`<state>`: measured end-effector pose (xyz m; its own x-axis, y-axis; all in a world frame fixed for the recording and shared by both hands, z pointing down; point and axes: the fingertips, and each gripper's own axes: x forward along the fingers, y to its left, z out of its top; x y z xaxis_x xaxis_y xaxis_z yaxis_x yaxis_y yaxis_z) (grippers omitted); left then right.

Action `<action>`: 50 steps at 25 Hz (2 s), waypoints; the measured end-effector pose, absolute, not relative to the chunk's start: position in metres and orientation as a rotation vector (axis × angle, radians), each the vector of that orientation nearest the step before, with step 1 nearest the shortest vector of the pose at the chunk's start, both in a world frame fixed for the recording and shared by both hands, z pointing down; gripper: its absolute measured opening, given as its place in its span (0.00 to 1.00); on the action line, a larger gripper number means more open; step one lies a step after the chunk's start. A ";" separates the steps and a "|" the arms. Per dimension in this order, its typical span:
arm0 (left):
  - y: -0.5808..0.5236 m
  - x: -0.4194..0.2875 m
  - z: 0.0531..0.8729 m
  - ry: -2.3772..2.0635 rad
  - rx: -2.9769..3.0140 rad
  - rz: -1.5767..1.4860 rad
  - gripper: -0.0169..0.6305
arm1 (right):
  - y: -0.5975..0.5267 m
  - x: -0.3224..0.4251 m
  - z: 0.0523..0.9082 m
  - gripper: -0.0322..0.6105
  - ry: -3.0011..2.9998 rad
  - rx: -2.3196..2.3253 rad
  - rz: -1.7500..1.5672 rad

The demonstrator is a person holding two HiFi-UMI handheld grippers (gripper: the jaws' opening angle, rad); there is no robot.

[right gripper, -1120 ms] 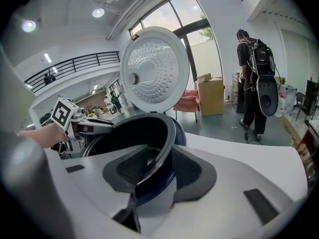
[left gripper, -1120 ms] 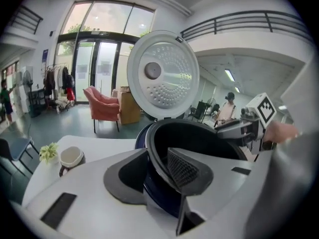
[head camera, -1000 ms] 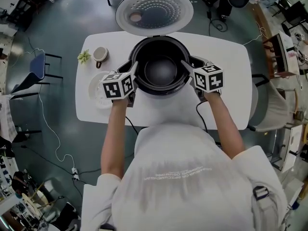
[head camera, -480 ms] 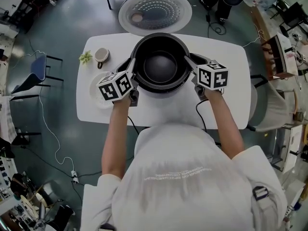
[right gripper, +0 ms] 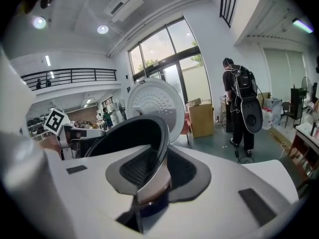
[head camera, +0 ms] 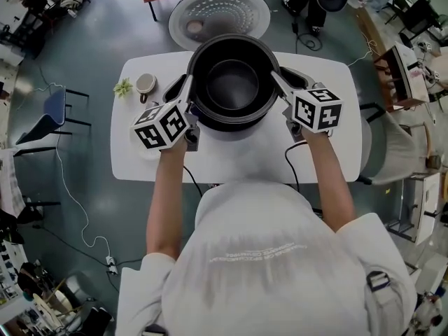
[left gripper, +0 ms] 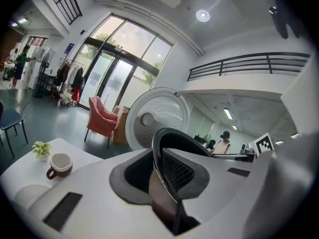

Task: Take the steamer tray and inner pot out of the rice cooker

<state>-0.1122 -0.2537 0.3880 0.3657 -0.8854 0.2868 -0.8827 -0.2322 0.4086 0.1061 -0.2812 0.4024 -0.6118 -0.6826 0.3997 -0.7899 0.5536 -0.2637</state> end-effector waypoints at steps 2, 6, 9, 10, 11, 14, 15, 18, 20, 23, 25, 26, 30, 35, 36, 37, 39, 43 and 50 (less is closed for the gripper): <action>-0.255 -0.104 0.374 -1.504 2.180 -0.030 0.13 | -0.279 0.115 0.390 0.23 -2.550 1.266 0.581; -0.257 -0.091 0.352 -1.430 2.232 -0.106 0.12 | -0.275 0.130 0.365 0.22 -2.555 1.374 0.492; -0.262 -0.075 0.341 -1.367 2.254 -0.153 0.12 | -0.271 0.148 0.351 0.22 -2.535 1.442 0.432; -0.263 -0.067 0.339 -1.346 2.266 -0.157 0.11 | -0.269 0.156 0.349 0.22 -2.523 1.463 0.415; -0.265 -0.059 0.337 -1.322 2.280 -0.154 0.11 | -0.266 0.163 0.346 0.22 -2.511 1.484 0.403; -0.270 -0.032 0.335 -1.239 2.333 -0.122 0.11 | -0.256 0.190 0.343 0.22 -2.479 1.563 0.396; -0.272 -0.021 0.335 -1.208 2.349 -0.110 0.11 | -0.252 0.201 0.344 0.22 -2.464 1.595 0.400; -0.276 0.016 0.337 -1.105 2.388 -0.084 0.11 | -0.238 0.235 0.346 0.22 -2.395 1.711 0.424; -0.277 0.039 0.338 -1.051 2.406 -0.075 0.11 | -0.229 0.256 0.348 0.22 -2.357 1.771 0.438; -0.277 0.072 0.344 -0.979 2.423 -0.046 0.11 | -0.218 0.287 0.352 0.22 -2.313 1.836 0.463; -0.277 0.093 0.349 -0.924 2.422 -0.022 0.11 | -0.211 0.306 0.357 0.22 -2.278 1.876 0.488; -0.277 0.103 0.352 -0.898 2.420 -0.013 0.11 | -0.207 0.315 0.359 0.22 -2.261 1.893 0.502; -0.274 0.140 0.370 -0.838 2.397 0.009 0.11 | -0.193 0.347 0.374 0.22 -2.195 1.950 0.555; -0.266 0.197 0.404 -0.757 2.360 0.078 0.11 | -0.172 0.399 0.404 0.22 -2.093 1.993 0.655; -0.264 0.207 0.410 -0.747 2.354 0.093 0.11 | -0.169 0.409 0.410 0.22 -2.081 1.994 0.678; -0.263 0.216 0.417 -0.744 2.347 0.107 0.11 | -0.167 0.417 0.417 0.22 -2.073 1.992 0.701; -0.262 0.228 0.431 -0.748 2.331 0.130 0.12 | -0.165 0.429 0.432 0.22 -2.057 1.980 0.747; -0.261 0.243 0.460 -0.774 2.294 0.170 0.11 | -0.162 0.444 0.467 0.21 -2.041 1.939 0.829; -0.263 0.262 0.515 -0.829 2.210 0.267 0.11 | -0.170 0.465 0.522 0.21 -2.048 1.837 0.969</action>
<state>0.2624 -0.2634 0.5145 0.7686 -0.4807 0.4221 -0.6368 -0.5111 0.5774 0.4654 -0.1701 0.5225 -0.1917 -0.7989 0.5701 -0.9473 -0.0013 -0.3203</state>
